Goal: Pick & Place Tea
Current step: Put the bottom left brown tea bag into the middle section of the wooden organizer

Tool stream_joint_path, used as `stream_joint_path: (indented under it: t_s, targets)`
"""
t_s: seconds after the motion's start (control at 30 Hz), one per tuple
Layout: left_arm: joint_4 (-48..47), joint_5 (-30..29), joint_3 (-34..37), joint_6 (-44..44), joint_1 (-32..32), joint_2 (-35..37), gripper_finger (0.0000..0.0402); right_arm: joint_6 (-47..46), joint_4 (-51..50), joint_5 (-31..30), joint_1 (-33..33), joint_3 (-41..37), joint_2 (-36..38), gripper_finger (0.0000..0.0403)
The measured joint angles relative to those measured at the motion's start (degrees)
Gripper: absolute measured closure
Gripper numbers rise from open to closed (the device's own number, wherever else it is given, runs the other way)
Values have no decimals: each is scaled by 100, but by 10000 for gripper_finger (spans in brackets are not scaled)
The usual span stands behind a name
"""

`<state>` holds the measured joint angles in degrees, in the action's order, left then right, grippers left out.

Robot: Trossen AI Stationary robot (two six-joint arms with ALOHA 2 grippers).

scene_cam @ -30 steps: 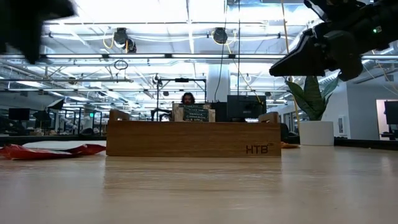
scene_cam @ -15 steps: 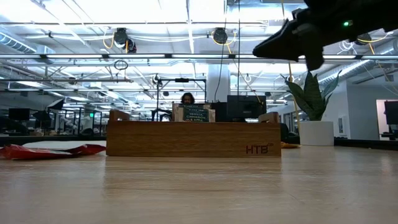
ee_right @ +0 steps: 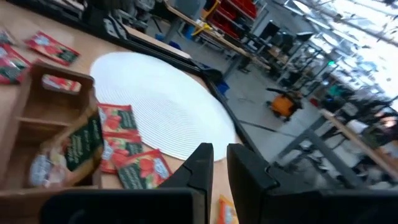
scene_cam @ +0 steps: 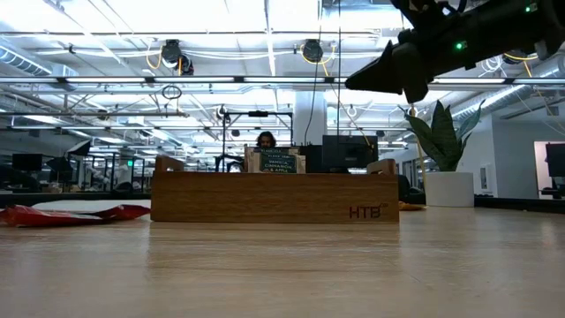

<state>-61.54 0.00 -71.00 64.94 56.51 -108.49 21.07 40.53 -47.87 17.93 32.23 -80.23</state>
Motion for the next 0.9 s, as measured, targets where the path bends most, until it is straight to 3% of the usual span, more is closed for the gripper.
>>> stream_joint_path:
  t_s: [0.57,0.9]
  targets:
    - [-188,-163,2,-767,65,-21,220,-1157,-219,602,-98,0,-16,369]
    - [-71,-310,72,-978,199,-343,220,-1599,-489,622,-98,0,-50,369]
